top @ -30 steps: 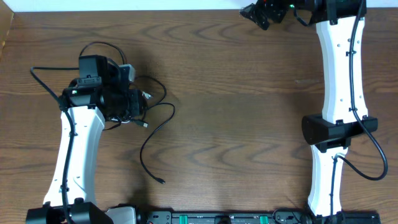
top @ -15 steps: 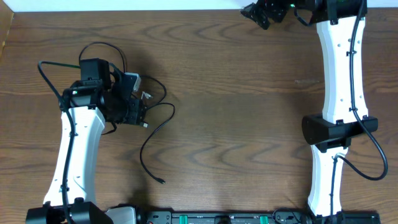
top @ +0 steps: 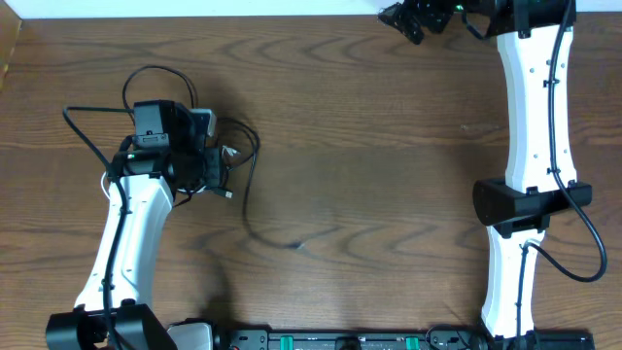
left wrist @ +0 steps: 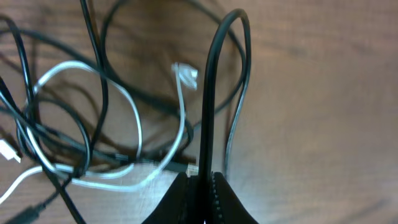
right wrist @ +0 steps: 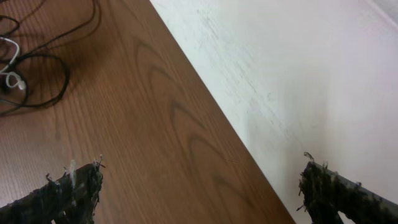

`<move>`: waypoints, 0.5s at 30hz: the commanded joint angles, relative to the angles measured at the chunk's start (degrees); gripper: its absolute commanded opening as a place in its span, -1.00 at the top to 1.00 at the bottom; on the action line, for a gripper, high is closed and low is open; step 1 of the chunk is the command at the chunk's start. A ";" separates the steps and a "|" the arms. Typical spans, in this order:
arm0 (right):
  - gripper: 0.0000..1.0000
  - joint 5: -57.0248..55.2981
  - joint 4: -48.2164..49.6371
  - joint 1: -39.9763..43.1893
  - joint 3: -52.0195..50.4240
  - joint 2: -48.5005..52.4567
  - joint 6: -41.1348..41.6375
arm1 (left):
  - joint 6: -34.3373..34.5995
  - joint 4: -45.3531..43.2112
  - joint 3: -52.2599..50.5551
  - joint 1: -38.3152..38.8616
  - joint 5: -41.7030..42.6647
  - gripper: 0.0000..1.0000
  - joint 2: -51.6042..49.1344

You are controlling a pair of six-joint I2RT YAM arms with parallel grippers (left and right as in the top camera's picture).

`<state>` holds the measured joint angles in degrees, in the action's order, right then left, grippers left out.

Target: Untangle cables

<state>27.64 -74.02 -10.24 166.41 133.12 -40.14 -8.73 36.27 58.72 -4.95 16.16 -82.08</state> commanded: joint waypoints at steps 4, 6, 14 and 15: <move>-0.99 0.83 0.61 2.19 -0.02 -0.39 0.68 | 8.79 -6.16 1.66 7.63 -0.63 0.85 0.11; -0.99 0.83 0.31 3.08 -0.02 -0.39 0.70 | 10.01 -8.57 2.51 11.34 -3.69 0.85 0.09; -0.99 1.31 -1.05 7.15 -0.02 -0.39 1.38 | 14.05 -15.39 7.54 16.28 -5.09 0.86 -1.97; -0.98 1.77 -1.22 7.56 -0.02 -0.39 1.36 | 14.36 -15.65 8.70 16.31 -3.56 0.85 -3.04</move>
<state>27.73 -74.87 -4.05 166.41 133.12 -39.92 3.09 21.58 63.59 11.35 11.62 -82.61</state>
